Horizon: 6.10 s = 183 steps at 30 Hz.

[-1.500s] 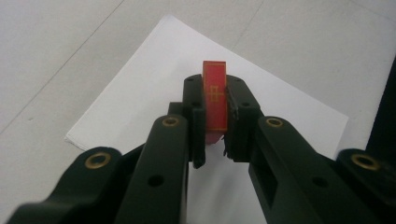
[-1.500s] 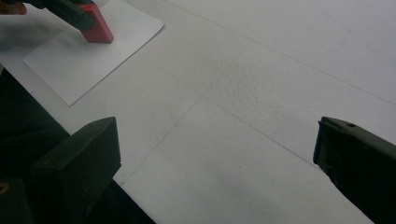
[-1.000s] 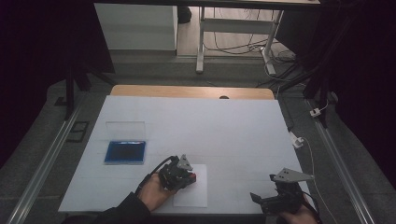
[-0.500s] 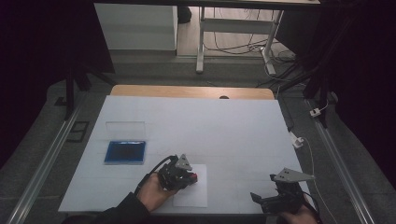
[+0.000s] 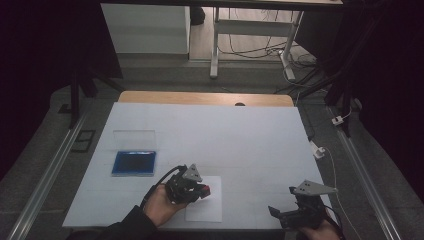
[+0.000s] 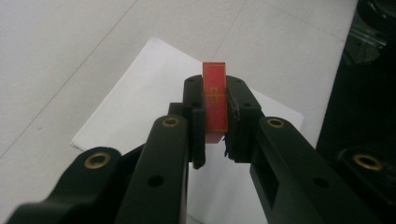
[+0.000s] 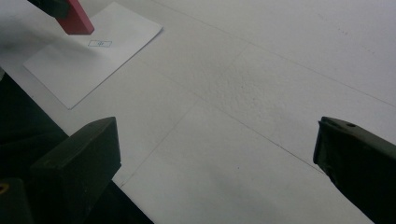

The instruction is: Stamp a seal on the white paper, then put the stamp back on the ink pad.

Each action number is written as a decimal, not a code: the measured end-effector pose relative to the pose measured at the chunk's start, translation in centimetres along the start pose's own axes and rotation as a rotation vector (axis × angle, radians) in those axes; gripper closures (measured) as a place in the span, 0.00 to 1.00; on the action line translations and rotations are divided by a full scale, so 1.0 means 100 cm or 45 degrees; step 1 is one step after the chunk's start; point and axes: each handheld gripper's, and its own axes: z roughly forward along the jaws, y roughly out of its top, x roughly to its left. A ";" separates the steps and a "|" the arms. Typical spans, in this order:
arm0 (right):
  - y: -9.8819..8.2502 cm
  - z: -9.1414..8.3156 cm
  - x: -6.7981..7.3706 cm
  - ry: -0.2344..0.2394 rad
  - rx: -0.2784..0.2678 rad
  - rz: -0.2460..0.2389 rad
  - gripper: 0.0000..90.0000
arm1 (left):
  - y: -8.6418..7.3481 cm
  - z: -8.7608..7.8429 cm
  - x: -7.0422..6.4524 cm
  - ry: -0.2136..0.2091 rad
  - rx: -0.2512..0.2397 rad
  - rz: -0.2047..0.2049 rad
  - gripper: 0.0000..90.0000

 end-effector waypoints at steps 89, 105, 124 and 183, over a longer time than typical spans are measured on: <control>0.000 0.000 0.000 0.010 -0.008 0.005 0.01 | -0.070 -0.110 0.105 0.335 -0.150 -0.443 0.88; 0.000 0.000 0.000 0.010 -0.005 0.008 0.01 | -0.086 -0.115 0.129 0.426 -0.132 -0.549 0.88; 0.000 0.000 0.000 0.007 -0.004 0.003 0.01 | -0.103 -0.105 0.148 0.483 -0.035 -0.631 0.88; 0.001 0.000 0.001 0.005 0.004 0.000 0.01 | -0.095 -0.110 0.131 0.415 -0.211 -0.582 0.13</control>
